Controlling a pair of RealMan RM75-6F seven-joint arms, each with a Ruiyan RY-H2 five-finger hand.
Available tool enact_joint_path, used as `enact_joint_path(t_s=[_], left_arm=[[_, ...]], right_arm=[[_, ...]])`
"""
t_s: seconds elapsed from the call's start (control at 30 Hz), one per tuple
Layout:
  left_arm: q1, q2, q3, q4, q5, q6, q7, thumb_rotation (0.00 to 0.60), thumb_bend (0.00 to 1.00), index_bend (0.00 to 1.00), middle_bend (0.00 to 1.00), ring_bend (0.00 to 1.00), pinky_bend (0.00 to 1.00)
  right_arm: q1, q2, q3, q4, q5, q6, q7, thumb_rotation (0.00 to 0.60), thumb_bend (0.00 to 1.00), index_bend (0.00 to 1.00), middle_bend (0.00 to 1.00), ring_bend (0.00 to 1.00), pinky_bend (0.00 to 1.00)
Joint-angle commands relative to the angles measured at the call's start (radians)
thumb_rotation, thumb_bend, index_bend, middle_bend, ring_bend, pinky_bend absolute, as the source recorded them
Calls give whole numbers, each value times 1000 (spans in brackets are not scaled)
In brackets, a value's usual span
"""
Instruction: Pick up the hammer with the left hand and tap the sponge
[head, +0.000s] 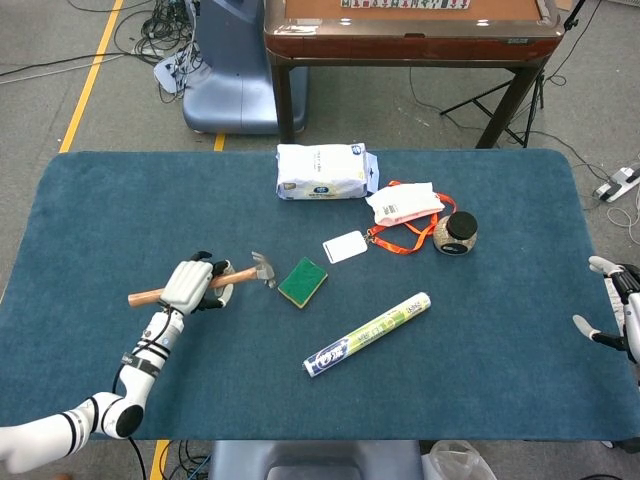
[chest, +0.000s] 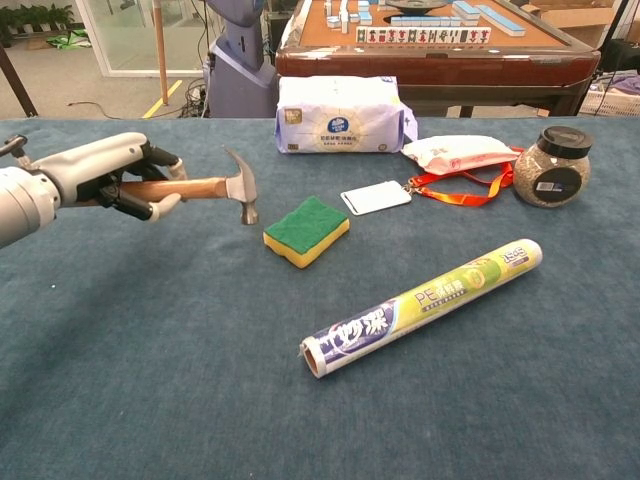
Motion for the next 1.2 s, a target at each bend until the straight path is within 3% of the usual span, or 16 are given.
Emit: enact_joint_path(t_s=[0.03,0.27,0.47,0.87,1.2], left_arm=[[-10,-18,-9,75,132,68,-183,600,525,710,763,560,349],[-55,-67,-4,230,291,192,-370,600,523,728,789,659,651],[-102,-119,29,379,400,281,-438,600,523,731,800,704,800],[-154,-236,96,658,486,381,-484,600,521,738,812,787,905],[-178,-323,139,842,484,350,-481,600,520,743,817,818,933]], right_arm=[[0,1,0,-3,1,0,-2,600,164,205,264,163,213],[3,1,2,-9,1,-2,-11,600,164,205,264,163,213],[3,4,2,-14,3,-4,-15,600,164,205,264,163,214],[0,5,1,-17,7,-4,-20,600,164,205,264,163,213],[-4,5,0,-15,13,-3,-21,600,164,205,264,163,213]])
